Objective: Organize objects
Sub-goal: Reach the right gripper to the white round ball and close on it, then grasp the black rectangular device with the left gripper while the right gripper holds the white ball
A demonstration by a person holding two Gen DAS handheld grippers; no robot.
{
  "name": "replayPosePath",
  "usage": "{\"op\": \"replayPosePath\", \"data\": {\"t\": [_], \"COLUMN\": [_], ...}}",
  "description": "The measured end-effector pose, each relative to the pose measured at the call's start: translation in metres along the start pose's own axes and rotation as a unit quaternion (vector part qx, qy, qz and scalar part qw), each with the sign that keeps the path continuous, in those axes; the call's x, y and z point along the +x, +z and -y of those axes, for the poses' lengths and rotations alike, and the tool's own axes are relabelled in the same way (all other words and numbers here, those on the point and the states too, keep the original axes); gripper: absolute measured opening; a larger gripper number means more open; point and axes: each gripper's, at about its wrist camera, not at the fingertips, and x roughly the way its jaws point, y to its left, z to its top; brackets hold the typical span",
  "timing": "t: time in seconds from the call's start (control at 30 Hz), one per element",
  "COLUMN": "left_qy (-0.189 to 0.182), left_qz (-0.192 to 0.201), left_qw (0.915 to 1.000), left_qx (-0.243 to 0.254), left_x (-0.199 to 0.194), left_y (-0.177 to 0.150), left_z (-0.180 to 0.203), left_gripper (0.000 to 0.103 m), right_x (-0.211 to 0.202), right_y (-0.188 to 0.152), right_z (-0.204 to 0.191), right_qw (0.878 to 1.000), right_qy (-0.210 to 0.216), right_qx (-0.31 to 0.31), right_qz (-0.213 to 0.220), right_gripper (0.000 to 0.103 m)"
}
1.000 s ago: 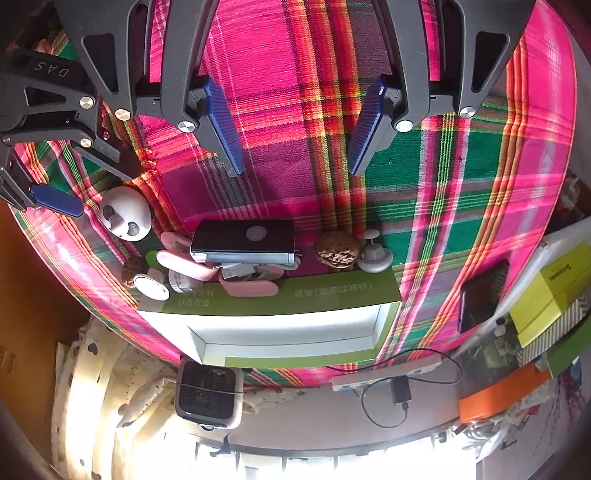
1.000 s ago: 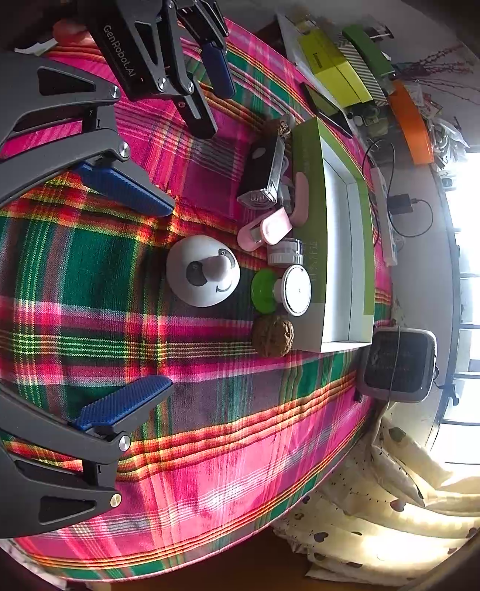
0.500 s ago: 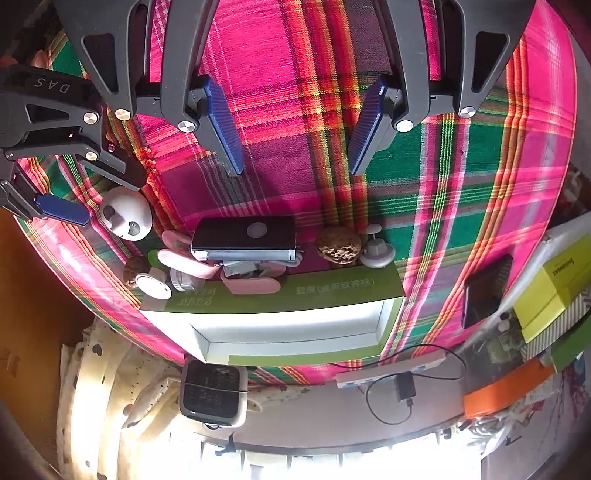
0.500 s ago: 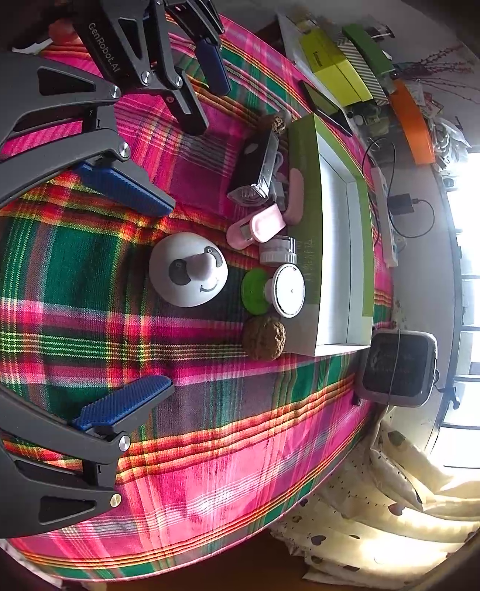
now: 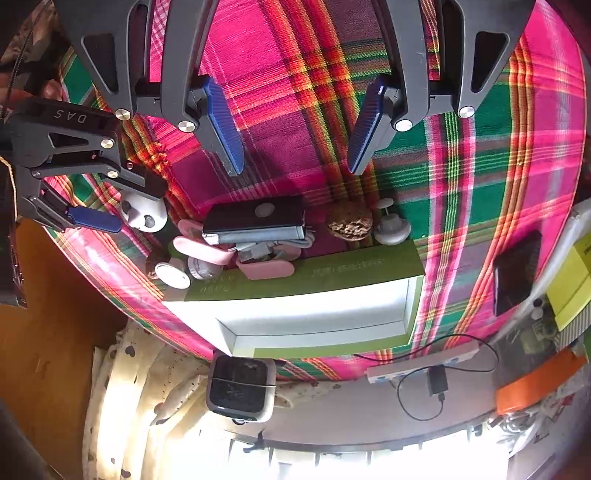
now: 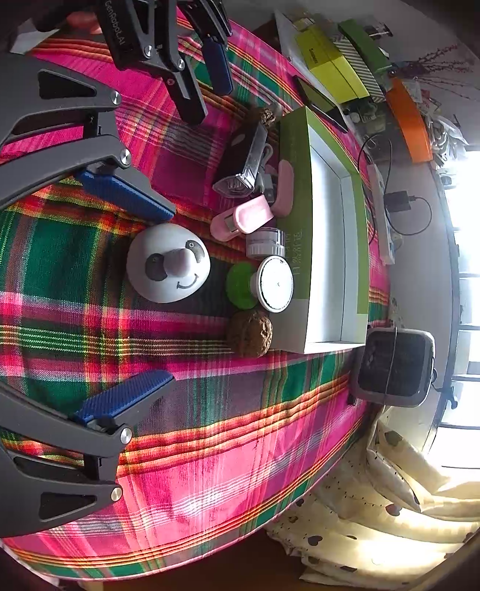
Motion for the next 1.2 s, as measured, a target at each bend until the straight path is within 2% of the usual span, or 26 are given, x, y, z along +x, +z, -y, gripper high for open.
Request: {"op": "replayPosePath", "data": {"t": [0.1,0.17,0.33,0.4,0.5,0.8,1.1,1.2], "left_qy": [-0.013,-0.018,-0.038,-0.054,-0.047,-0.086,-0.126,-0.132], "left_qz": [0.014,0.017,0.019,0.011,0.013,0.012,-0.013,-0.014], "left_qw": [0.9996,0.9994,0.9990,0.9985,0.9987,0.9959,0.9919,0.9910], "left_qx": [0.019,0.026,0.016,0.007,0.014,0.024,0.001,0.009], "left_x": [-0.004,-0.004,0.002,0.007,0.009,0.013,0.012,0.006], "left_y": [0.008,0.014,0.026,0.028,0.030,0.037,0.027,0.019], "left_z": [0.002,0.002,-0.003,-0.006,-0.005,0.000,0.003,0.008], "left_gripper": [0.057,0.057,0.057,0.057,0.057,0.057,0.057,0.057], "right_x": [0.000,-0.001,-0.002,-0.002,-0.002,-0.002,-0.002,-0.002], "right_y": [0.001,0.002,0.002,0.002,0.002,0.003,0.003,0.003], "right_z": [-0.001,-0.001,-0.002,-0.001,-0.001,0.002,0.002,0.003], "right_qw": [1.000,1.000,1.000,1.000,1.000,1.000,1.000,1.000], "right_qy": [0.002,0.002,0.007,0.008,0.010,0.008,0.009,0.010], "right_qx": [-0.001,-0.001,-0.005,-0.005,-0.005,0.004,0.008,0.011], "right_qz": [0.003,0.007,0.009,0.009,0.007,0.010,0.011,0.012], "right_gripper": [0.069,0.055,0.042,0.042,0.042,0.042,0.042,0.042]}}
